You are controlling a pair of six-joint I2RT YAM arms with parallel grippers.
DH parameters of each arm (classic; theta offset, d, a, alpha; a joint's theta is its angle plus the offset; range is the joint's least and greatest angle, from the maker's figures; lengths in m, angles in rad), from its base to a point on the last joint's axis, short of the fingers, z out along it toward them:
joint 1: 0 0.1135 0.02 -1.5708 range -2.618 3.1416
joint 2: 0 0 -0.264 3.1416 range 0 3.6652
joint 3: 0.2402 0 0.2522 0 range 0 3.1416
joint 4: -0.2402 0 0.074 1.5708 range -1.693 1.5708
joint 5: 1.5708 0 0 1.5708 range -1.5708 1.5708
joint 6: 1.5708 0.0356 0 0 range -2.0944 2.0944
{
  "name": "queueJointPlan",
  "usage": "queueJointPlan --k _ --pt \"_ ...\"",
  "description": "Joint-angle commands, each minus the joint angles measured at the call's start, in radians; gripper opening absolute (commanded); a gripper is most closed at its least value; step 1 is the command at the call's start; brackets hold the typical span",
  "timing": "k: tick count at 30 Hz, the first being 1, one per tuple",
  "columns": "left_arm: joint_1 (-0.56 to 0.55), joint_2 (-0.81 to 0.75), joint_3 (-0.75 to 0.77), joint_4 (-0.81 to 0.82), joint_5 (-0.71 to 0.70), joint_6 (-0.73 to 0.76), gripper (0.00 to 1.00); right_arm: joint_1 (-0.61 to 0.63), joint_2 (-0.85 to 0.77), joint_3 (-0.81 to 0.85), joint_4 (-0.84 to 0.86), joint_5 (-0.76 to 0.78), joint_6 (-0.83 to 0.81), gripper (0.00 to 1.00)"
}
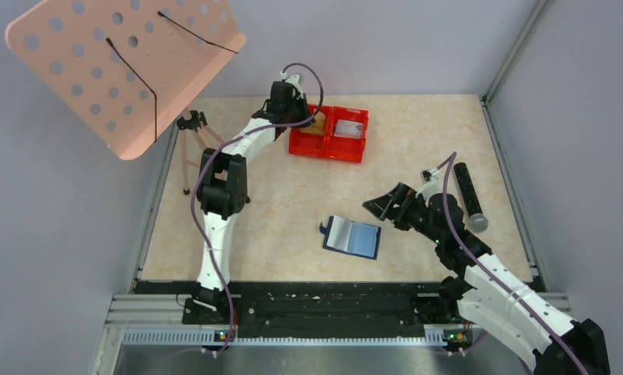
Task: Take the credit cards out of the card holder
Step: Place the credit card in the storage box.
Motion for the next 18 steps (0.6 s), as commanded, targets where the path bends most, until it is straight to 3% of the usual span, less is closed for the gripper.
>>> queueJointPlan --k 1,13,18 --pt "0.008 0.012 0.049 0.061 -0.011 -0.002 0.0 0.001 0.006 0.05 0.036 0.009 -0.011 0.97" --pt "0.013 0.051 0.083 0.063 -0.01 -0.021 0.06 0.001 0.017 0.049 0.052 0.016 0.0 0.97" --pt "0.013 0.06 0.097 0.064 -0.008 -0.029 0.13 0.001 0.017 0.051 0.051 0.018 0.001 0.97"
